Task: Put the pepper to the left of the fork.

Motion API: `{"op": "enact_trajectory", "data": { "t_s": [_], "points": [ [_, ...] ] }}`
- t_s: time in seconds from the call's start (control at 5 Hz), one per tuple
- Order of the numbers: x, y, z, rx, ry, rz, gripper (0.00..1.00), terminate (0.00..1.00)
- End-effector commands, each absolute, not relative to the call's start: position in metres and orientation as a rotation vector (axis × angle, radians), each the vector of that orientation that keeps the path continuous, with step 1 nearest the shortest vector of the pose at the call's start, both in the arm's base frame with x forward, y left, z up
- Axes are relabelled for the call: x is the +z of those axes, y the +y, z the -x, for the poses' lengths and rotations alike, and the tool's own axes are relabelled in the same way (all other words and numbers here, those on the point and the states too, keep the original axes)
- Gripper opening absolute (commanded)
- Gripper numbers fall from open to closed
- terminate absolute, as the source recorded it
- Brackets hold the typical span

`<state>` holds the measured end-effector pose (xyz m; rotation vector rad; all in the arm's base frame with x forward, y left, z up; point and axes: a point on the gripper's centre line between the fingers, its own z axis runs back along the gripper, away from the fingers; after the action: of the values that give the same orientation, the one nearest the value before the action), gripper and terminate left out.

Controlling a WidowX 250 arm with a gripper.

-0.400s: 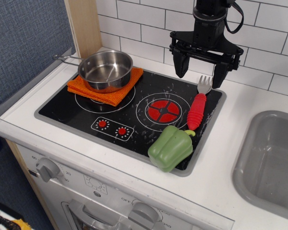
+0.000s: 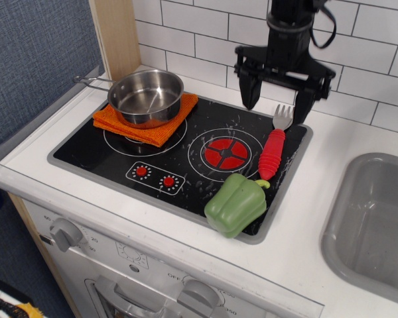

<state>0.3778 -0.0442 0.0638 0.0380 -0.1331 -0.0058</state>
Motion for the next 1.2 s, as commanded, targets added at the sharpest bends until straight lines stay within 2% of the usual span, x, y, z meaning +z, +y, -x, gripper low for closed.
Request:
{"op": "enact_trajectory", "data": {
  "t_s": [0.0, 0.2, 0.6, 0.8, 1.0],
  "points": [
    [0.118, -0.061, -0.363, -0.121, -0.277, -0.038, 1.0, 0.0],
    [0.129, -0.057, -0.325, -0.173, -0.315, 0.054, 1.0, 0.0],
    [0.087, -0.048, -0.248, -0.234, -0.144, 0.073, 1.0, 0.0],
    [0.069, -0.048, -0.226, -0.265, -0.092, 0.046, 1.0, 0.0],
    [0.056, -0.052, -0.228, -0.287, -0.083, 0.019, 1.0, 0.0]
  ]
}}
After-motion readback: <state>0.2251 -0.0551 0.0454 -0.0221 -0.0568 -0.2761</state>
